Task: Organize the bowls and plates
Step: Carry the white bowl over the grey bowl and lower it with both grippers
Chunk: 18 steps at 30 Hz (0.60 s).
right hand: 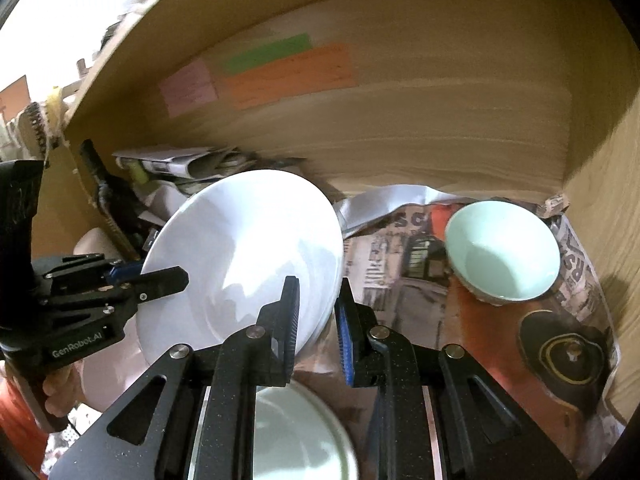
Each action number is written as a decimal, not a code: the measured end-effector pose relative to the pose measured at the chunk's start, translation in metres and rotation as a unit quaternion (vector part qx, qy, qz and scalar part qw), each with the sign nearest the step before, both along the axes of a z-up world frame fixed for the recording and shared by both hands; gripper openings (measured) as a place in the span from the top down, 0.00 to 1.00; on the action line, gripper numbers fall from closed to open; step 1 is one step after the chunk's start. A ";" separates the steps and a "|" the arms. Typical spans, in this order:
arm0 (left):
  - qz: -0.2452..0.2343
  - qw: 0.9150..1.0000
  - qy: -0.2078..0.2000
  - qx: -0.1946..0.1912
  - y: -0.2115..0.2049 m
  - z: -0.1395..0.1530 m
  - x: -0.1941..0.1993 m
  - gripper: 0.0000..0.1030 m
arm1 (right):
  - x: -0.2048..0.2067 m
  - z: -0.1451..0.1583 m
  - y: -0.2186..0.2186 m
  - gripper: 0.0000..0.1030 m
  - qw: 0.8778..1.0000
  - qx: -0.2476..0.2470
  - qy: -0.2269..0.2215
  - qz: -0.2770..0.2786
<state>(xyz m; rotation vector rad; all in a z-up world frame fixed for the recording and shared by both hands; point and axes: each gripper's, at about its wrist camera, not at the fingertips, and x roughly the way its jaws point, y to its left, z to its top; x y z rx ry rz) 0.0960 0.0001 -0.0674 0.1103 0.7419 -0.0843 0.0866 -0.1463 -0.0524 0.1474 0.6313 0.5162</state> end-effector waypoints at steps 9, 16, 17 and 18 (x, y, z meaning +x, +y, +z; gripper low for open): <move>0.035 0.999 -0.029 -0.017 0.033 0.004 -0.038 0.82 | -0.024 0.005 0.033 0.84 1.000 0.000 -0.009 0.030; 0.059 0.997 -0.038 -0.024 0.055 0.003 -0.066 0.82 | -0.040 0.002 0.061 0.84 0.999 -0.001 -0.007 0.054; 0.064 0.997 -0.038 -0.024 0.059 0.001 -0.070 0.82 | -0.041 0.002 0.065 0.84 0.998 -0.002 -0.007 0.056; 0.066 0.997 -0.038 -0.024 0.062 0.001 -0.072 0.82 | -0.043 0.001 0.070 0.84 0.998 -0.002 -0.006 0.060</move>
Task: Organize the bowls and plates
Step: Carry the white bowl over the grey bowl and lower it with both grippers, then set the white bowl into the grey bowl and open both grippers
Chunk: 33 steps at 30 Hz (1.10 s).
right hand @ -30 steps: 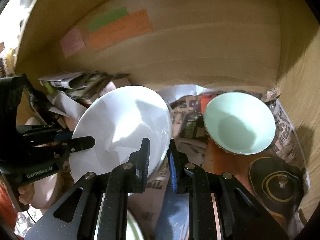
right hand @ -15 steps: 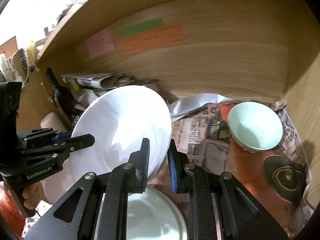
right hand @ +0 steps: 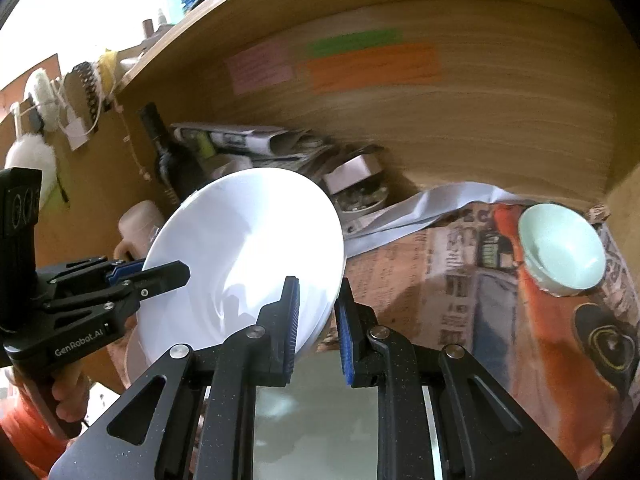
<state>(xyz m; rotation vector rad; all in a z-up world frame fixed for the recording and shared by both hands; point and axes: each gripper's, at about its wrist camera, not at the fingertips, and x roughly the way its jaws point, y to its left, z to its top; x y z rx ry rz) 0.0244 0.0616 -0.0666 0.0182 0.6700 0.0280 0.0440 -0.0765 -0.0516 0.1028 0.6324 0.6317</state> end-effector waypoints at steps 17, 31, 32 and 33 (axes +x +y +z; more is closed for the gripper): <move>0.059 0.998 0.015 -0.013 0.053 -0.026 -0.046 0.82 | -0.017 -0.025 0.067 0.84 0.998 -0.023 0.035 0.055; 0.079 0.996 0.046 -0.014 0.073 -0.057 -0.053 0.82 | -0.013 -0.054 0.095 0.84 0.992 -0.053 0.078 0.079; 0.080 0.996 0.049 -0.015 0.074 -0.059 -0.054 0.82 | -0.014 -0.056 0.095 0.84 0.992 -0.054 0.079 0.081; 0.080 0.995 0.052 -0.016 0.075 -0.061 -0.054 0.82 | -0.014 -0.057 0.097 0.84 0.992 -0.055 0.081 0.082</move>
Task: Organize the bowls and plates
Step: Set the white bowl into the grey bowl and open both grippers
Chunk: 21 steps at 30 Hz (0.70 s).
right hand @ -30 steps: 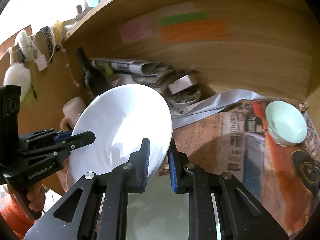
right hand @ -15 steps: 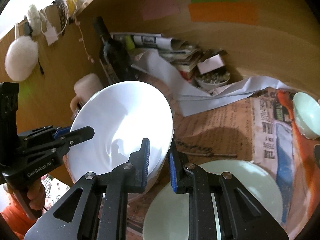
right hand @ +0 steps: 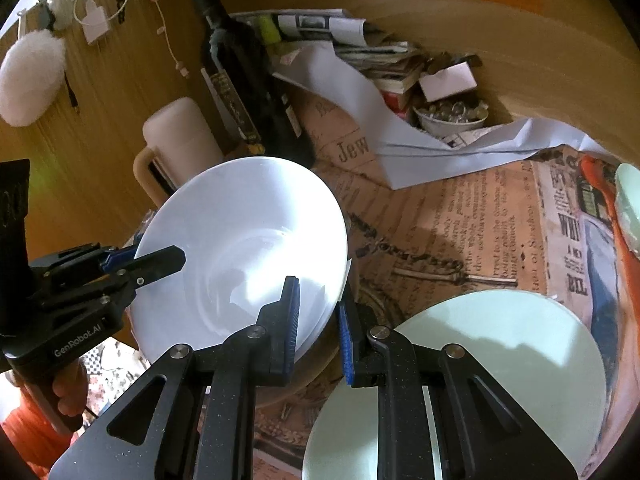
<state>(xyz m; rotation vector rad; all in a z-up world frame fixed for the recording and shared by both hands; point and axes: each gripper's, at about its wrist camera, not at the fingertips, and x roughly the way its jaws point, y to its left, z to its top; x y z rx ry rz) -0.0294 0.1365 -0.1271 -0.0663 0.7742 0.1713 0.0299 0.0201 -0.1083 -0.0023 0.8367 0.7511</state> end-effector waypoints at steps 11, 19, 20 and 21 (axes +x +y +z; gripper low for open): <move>0.003 1.000 0.008 0.021 -0.004 -0.003 0.000 0.81 | -0.001 0.000 0.004 0.84 1.000 -0.021 -0.012 0.008; -0.001 0.999 0.023 0.029 -0.006 -0.002 0.001 0.79 | -0.001 0.001 0.005 0.84 0.999 -0.029 -0.021 0.010; -0.001 0.999 0.025 0.027 -0.006 -0.002 0.001 0.79 | -0.002 0.001 0.005 0.84 0.999 -0.031 -0.022 0.011; -0.001 0.999 0.026 0.027 -0.005 -0.002 0.001 0.79 | -0.002 0.001 0.006 0.84 0.999 -0.033 -0.024 0.011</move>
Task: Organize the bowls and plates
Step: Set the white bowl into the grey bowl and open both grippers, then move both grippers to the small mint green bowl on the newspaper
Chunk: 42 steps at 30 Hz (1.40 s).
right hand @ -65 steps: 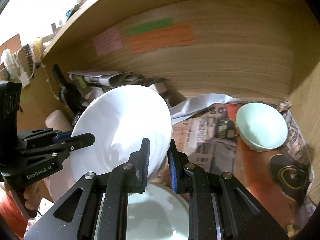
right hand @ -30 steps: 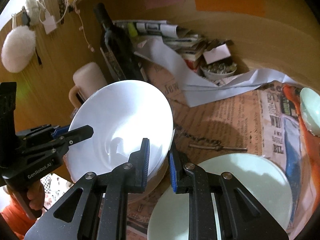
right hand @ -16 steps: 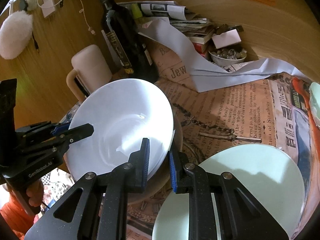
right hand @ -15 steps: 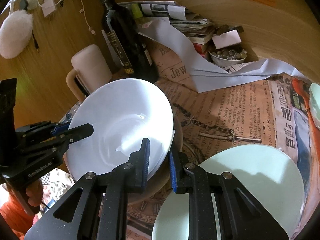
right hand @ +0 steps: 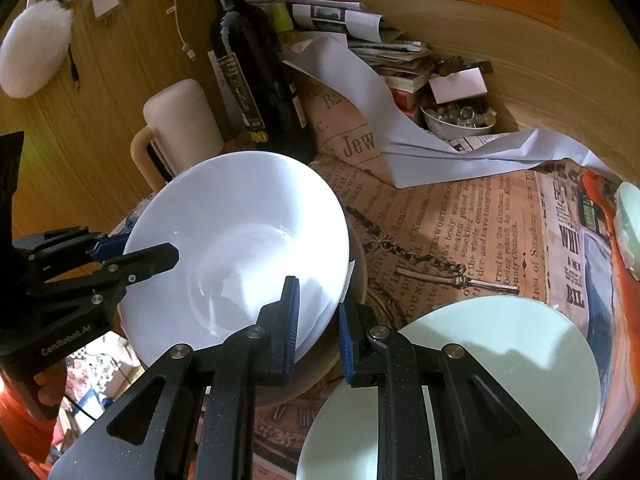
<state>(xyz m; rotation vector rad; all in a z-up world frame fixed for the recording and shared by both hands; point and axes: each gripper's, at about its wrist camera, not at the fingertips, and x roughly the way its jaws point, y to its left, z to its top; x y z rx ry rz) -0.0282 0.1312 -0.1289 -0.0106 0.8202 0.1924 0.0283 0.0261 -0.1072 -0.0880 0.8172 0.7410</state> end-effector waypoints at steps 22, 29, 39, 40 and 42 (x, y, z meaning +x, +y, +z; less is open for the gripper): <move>0.017 0.999 -0.029 0.015 0.004 0.016 -0.003 0.52 | -0.010 0.004 0.010 0.65 0.998 -0.038 -0.028 0.030; 0.003 0.996 -0.088 0.029 -0.011 0.045 -0.011 0.37 | -0.019 0.027 -0.003 0.31 0.996 -0.027 -0.082 0.001; -0.040 0.989 -0.143 0.016 -0.046 0.075 0.009 0.12 | -0.004 0.054 -0.059 0.31 0.991 -0.007 -0.111 -0.073; -0.045 0.989 -0.143 0.015 -0.050 0.077 0.013 0.11 | 0.000 0.057 -0.069 0.31 0.990 -0.004 -0.112 -0.087; -0.054 0.988 -0.144 0.014 -0.059 0.079 0.023 0.11 | 0.006 0.060 -0.087 0.31 0.988 -0.001 -0.113 -0.107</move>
